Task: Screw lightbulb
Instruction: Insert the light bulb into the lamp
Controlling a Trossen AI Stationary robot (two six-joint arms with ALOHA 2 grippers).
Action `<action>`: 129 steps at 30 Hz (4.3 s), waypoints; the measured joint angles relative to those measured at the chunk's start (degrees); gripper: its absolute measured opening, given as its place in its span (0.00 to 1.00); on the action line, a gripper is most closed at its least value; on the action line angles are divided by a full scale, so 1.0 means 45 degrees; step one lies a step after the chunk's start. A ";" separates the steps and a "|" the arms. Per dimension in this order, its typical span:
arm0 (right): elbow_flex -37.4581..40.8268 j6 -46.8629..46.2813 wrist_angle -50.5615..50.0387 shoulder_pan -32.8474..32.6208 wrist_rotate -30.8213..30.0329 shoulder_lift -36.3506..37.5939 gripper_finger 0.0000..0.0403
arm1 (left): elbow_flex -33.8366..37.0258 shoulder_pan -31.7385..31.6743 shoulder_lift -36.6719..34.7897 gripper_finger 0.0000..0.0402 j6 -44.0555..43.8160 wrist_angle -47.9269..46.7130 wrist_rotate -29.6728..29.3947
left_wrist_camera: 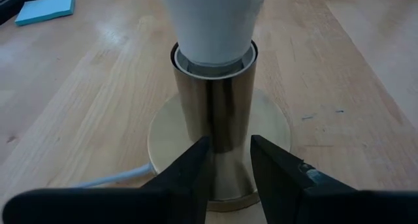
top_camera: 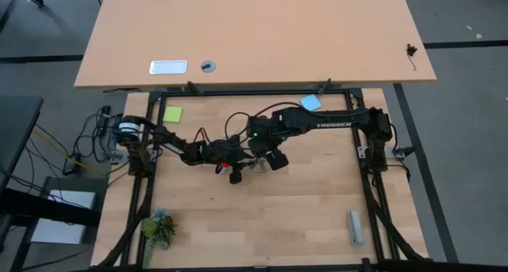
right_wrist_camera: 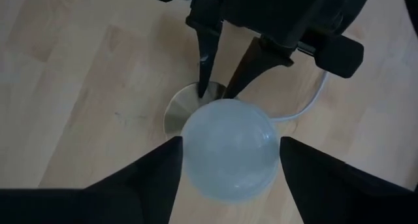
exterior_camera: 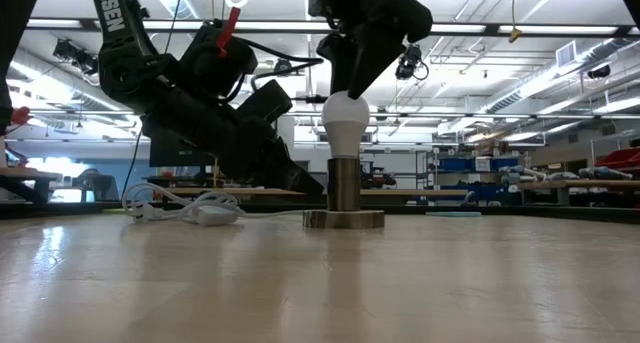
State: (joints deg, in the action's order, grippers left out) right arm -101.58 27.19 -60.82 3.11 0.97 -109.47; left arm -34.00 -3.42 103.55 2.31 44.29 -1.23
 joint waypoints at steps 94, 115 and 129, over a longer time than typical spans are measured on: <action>-0.0951 -0.5127 -0.1187 -0.0091 -0.1073 -0.0933 0.70 | -0.0835 0.0041 0.1481 0.00 -0.1569 0.0313 -0.0926; -0.1914 -0.4861 -0.1177 -0.0448 -0.1753 -0.0792 0.81 | -0.0811 0.0034 0.1496 0.00 -0.1574 0.0262 -0.0935; -0.1866 0.0615 -0.2066 0.0238 -0.0112 -0.0816 0.79 | -0.0811 0.0034 0.1501 0.00 -0.1558 0.0233 -0.0771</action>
State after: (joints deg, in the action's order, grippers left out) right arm -109.98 29.96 -70.12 4.19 0.47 -113.14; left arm -37.65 -3.27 110.30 -4.70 45.34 -4.70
